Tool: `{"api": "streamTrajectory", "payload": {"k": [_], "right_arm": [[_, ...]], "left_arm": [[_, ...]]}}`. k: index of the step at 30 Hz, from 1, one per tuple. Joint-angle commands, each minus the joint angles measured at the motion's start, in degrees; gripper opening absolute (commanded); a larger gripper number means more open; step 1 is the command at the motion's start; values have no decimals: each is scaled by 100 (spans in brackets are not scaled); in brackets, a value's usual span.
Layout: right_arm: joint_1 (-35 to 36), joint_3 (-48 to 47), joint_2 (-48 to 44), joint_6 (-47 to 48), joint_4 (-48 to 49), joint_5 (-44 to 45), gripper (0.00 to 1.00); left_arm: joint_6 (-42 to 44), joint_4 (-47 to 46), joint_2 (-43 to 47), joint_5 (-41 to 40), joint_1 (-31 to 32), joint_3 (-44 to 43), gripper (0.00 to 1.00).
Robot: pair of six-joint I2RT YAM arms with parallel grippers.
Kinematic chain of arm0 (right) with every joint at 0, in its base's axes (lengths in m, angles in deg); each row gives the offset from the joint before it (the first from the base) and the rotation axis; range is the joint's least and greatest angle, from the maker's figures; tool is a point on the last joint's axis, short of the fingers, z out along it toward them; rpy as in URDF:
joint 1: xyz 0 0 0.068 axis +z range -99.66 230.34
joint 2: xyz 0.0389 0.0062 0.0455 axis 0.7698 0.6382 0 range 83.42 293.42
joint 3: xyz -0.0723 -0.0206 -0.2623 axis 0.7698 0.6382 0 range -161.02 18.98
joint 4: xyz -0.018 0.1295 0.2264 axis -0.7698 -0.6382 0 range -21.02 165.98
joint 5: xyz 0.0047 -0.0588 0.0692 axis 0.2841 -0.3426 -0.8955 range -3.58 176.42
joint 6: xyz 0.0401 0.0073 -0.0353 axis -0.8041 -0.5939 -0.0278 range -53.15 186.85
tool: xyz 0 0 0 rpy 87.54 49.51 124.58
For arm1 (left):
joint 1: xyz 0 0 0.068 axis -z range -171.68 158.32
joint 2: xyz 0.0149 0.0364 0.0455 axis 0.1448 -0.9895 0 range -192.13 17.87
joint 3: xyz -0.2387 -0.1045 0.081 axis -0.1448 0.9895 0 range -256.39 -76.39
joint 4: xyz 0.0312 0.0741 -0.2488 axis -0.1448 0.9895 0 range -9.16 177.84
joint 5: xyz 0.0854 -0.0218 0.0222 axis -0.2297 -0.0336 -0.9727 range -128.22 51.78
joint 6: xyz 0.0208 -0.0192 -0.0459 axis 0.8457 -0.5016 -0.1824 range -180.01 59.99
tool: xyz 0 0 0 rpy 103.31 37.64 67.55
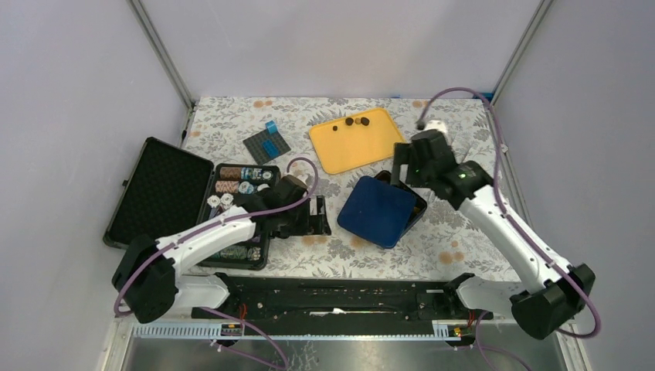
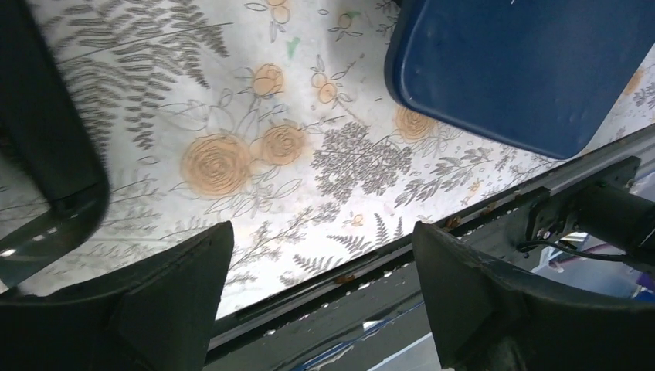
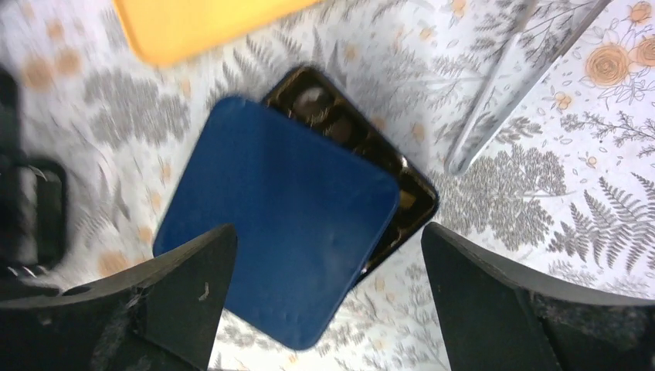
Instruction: Pack the chocolate
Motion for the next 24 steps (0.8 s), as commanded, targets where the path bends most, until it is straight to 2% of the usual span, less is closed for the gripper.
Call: {"api": "streamTrajectory", "payload": {"k": [1, 3, 5, 9, 10, 12, 13, 17, 24], "right_arm": [[-1324, 262, -14, 68, 1514, -1130, 95], [-2183, 161, 585, 59, 1685, -1720, 88], [-2806, -33, 1210, -14, 1731, -2089, 71], [-3166, -338, 2177, 14, 1931, -2227, 39], [-3190, -423, 2432, 31, 1940, -2214, 26], [-3276, -585, 2889, 2, 1941, -2378, 8], [-3318, -612, 3076, -14, 1970, -2495, 3], [-3329, -611, 3513, -9, 2114, -2772, 0], [-3333, -154, 3567, 108, 2262, -2874, 3]], "left_arm": [[-650, -1206, -290, 360, 328, 152, 87], [-682, -1553, -493, 43, 551, 196, 79], [-697, -1623, -686, -35, 612, 148, 70], [-718, -1616, -920, -167, 723, 57, 55], [-728, -1614, -1037, -195, 755, 33, 53], [-770, -1628, -1241, -273, 818, 5, 45], [-775, -1634, -1348, -305, 837, -27, 42], [-802, -1715, -1638, -461, 895, -79, 38], [-775, -1826, -1992, -517, 895, -323, 38]]}}
